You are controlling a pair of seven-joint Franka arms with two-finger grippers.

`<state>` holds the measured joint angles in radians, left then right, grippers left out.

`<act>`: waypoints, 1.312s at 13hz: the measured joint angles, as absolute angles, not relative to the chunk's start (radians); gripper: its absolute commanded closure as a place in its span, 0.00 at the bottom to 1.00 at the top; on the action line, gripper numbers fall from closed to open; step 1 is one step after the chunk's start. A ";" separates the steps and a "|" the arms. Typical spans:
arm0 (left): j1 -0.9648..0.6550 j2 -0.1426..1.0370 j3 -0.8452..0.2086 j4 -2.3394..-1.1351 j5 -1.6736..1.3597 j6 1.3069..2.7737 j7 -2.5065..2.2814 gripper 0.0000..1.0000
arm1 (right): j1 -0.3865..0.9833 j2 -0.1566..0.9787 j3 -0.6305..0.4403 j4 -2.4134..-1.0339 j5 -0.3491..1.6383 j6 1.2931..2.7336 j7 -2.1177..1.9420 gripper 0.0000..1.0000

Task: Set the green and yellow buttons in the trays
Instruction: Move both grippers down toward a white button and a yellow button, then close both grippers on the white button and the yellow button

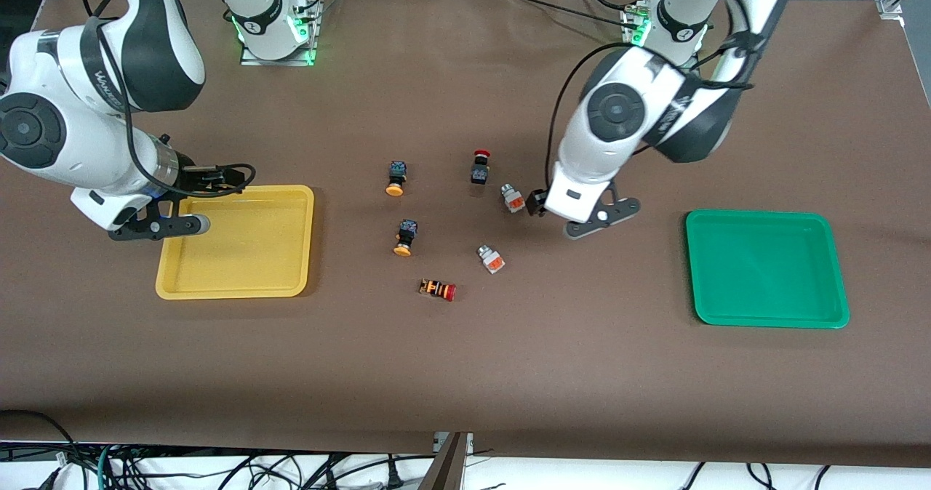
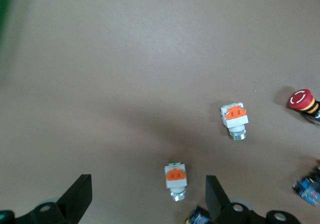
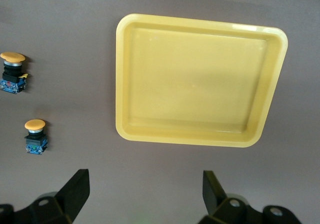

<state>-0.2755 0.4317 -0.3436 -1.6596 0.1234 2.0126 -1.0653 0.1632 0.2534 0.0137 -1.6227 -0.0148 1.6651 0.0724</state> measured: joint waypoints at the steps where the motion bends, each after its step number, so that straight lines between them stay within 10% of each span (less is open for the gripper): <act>1: -0.300 0.460 -0.344 -1.660 0.149 2.035 -1.105 0.00 | 0.164 0.253 0.014 -1.642 0.002 1.692 0.072 0.00; 14: -0.377 0.687 -0.342 -1.710 0.181 2.222 -1.159 0.00 | 0.286 0.261 0.102 -1.987 0.030 2.096 0.342 0.00; 17: -0.379 0.698 -0.342 -1.773 0.181 2.313 -1.159 0.62 | 0.292 0.278 0.162 -2.059 0.030 2.201 0.415 0.00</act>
